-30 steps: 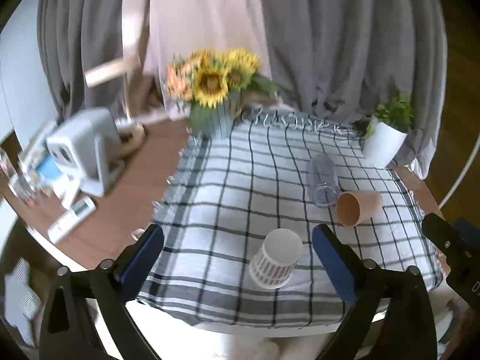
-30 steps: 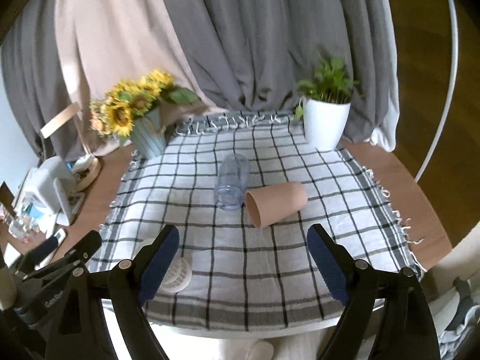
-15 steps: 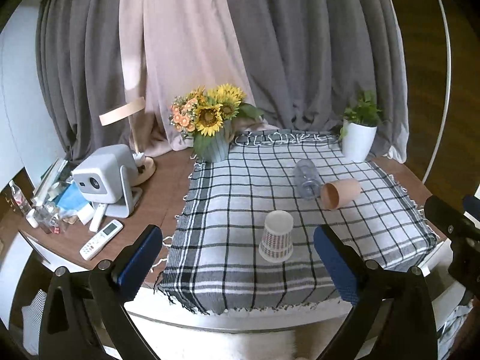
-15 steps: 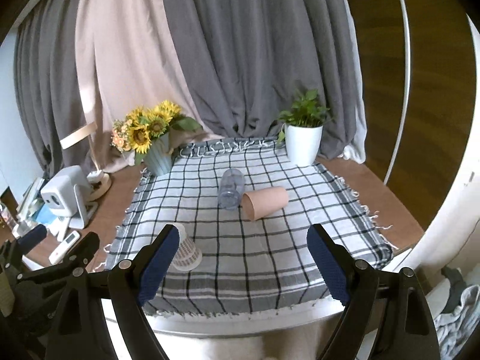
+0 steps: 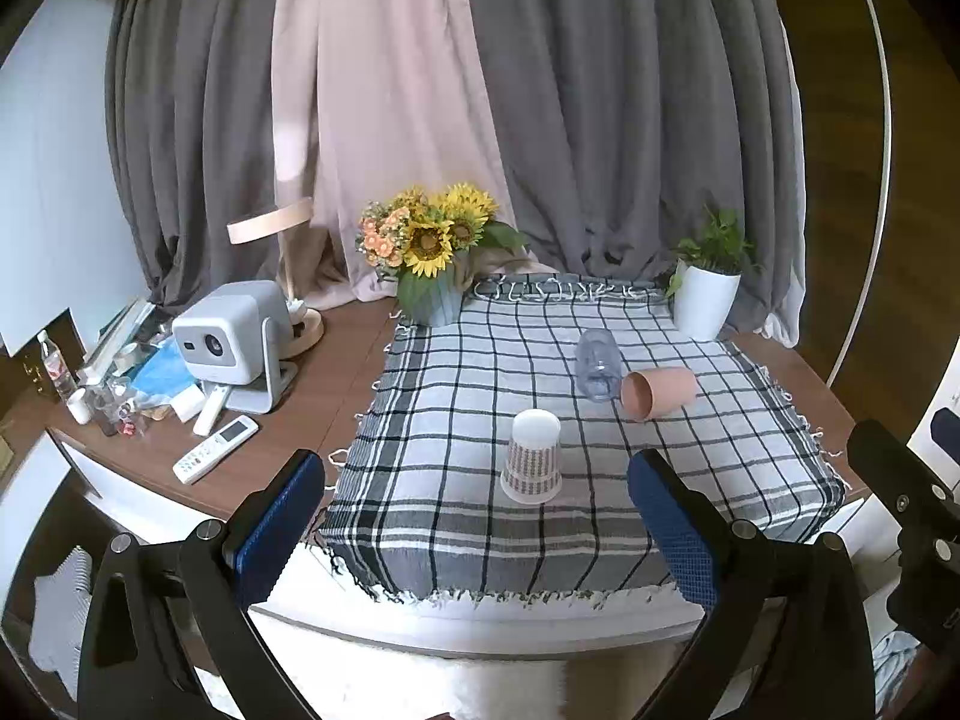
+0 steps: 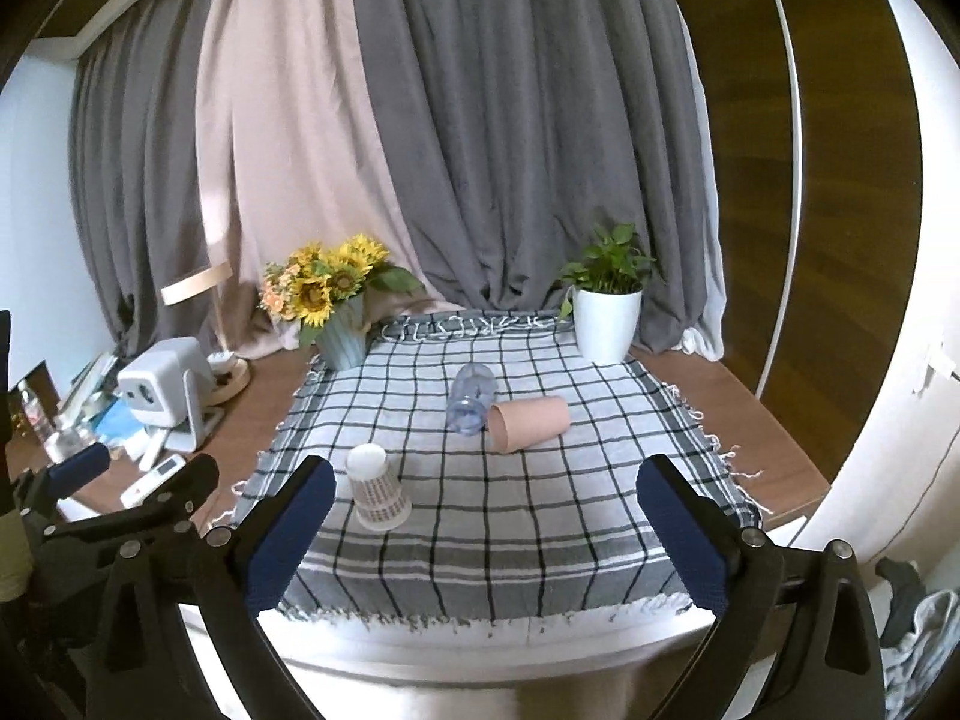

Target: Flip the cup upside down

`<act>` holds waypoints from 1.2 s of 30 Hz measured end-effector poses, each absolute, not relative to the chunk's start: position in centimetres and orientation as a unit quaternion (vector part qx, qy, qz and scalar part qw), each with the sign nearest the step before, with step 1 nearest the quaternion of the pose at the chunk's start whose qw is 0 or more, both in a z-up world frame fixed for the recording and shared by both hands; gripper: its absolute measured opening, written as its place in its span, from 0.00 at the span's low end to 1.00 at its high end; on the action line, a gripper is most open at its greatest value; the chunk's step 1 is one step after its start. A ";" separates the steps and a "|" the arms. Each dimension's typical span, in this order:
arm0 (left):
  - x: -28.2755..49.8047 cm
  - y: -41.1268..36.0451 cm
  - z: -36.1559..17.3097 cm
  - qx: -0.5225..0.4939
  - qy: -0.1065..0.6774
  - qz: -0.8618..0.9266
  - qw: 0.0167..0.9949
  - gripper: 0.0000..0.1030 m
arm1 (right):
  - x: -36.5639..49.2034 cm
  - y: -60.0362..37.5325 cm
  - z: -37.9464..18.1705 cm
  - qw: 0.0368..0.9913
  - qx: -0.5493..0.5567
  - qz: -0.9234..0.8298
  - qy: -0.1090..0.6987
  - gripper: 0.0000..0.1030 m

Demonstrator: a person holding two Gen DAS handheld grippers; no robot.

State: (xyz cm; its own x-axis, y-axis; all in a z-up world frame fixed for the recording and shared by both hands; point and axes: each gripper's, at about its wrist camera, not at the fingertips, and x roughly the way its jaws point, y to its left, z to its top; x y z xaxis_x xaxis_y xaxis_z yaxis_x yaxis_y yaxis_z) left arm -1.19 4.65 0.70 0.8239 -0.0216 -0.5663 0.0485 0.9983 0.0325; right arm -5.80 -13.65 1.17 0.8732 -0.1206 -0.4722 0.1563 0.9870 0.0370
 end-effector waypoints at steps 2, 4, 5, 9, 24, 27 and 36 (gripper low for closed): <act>-1.7 4.6 0.7 0.019 0.296 -0.018 0.955 1.00 | -6.1 -13.7 1.1 0.967 0.034 -0.067 0.242 0.98; -2.1 4.7 0.7 0.016 0.296 -0.017 0.955 1.00 | -6.4 -13.8 1.2 0.968 0.033 -0.063 0.241 0.98; -2.3 4.7 0.8 0.014 0.295 -0.014 0.955 1.00 | -6.5 -13.8 1.2 0.968 0.033 -0.063 0.239 0.98; -3.0 4.9 1.0 0.014 0.289 -0.007 0.957 1.00 | -6.8 -14.0 1.1 0.968 0.036 -0.063 0.241 0.98; -4.1 4.6 2.0 0.022 0.274 -0.004 0.962 1.00 | -7.5 -14.8 1.0 0.965 0.056 -0.074 0.246 0.98; -4.1 4.6 2.0 0.023 0.274 -0.007 0.961 1.00 | -7.5 -14.8 1.0 0.965 0.056 -0.073 0.245 0.98; -4.3 4.6 2.0 0.024 0.273 -0.004 0.962 1.00 | -7.6 -14.6 1.1 0.965 0.055 -0.074 0.244 0.98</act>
State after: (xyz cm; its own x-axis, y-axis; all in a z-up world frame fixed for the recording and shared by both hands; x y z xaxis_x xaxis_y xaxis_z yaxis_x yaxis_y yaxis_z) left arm -4.29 4.60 1.99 0.8511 0.0045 -0.5249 0.0216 0.9988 0.0437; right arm -7.61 -14.65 1.09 0.8701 -0.1153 -0.4792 0.1691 0.9831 0.0705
